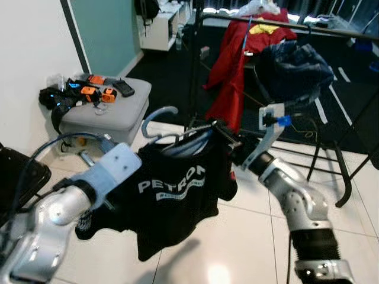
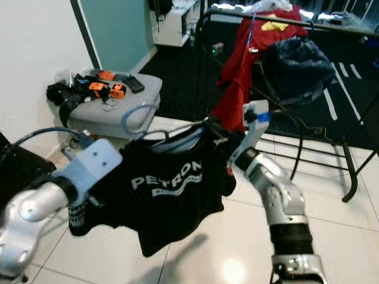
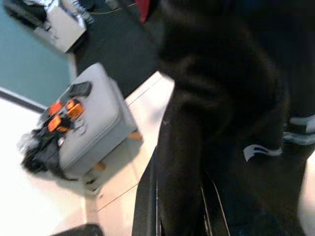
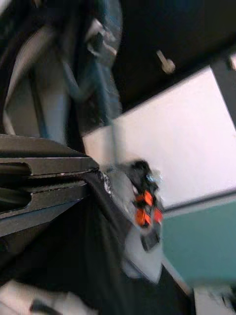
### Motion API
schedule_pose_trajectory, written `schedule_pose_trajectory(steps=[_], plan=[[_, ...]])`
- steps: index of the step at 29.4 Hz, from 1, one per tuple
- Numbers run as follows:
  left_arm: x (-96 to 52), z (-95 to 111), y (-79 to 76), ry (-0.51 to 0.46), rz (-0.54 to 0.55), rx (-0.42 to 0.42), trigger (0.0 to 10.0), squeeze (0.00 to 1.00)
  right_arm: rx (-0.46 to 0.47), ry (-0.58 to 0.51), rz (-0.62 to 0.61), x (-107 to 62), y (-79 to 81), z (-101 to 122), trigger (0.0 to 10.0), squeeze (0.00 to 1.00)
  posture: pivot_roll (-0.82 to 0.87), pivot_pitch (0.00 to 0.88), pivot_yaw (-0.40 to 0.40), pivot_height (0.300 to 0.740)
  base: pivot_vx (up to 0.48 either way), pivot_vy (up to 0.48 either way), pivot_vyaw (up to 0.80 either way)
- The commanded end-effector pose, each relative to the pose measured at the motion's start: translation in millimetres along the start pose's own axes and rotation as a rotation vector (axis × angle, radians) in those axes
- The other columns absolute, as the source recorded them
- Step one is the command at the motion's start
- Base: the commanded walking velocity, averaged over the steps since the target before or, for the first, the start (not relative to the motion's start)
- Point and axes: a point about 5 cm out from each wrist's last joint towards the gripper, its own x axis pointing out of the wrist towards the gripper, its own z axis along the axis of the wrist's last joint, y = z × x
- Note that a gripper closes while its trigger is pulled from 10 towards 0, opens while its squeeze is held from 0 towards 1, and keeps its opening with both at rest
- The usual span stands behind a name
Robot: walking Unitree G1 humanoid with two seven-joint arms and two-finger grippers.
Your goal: Hang hanger
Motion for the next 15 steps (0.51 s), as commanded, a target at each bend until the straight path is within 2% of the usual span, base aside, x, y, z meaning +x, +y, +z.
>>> schedule_pose_trajectory(steps=[1,4,8,11,12,15], plan=[[5.5,8,-5.4,-0.029,-0.017,-0.001,10.0,0.00,-0.003,0.035,0.112,7.3,21.4,-8,0.0,0.00,-0.03,0.094,-0.029,0.740,0.000,0.000,0.00],[8.0,11,-5.7,-0.046,-0.025,0.002,10.0,0.00,0.004,0.049,0.155,8.8,29.6,-12,0.0,0.00,-0.03,0.095,-0.026,0.740,0.000,0.000,0.00],[8.8,12,-5.4,-0.048,-0.028,0.004,10.0,0.00,0.005,0.049,0.161,8.7,30.2,-13,0.0,0.00,-0.03,0.096,-0.024,0.740,0.000,0.000,0.00],[8.8,8,-5.2,-0.034,-0.027,0.002,10.0,0.00,-0.003,0.043,0.131,7.2,23.6,-11,0.0,0.00,-0.03,0.097,-0.025,0.740,0.000,0.000,0.00],[7.6,2,-5.0,-0.012,-0.020,0.001,10.0,0.00,-0.011,0.031,0.086,3.7,13.8,-6,0.0,0.00,-0.03,0.099,-0.024,0.740,0.000,0.000,0.00],[7.0,-1,-4.8,0.001,-0.016,0.002,10.0,0.00,-0.016,0.021,0.057,0.8,7.9,-3,0.0,0.00,-0.03,0.100,-0.026,0.740,0.000,0.000,0.00]])
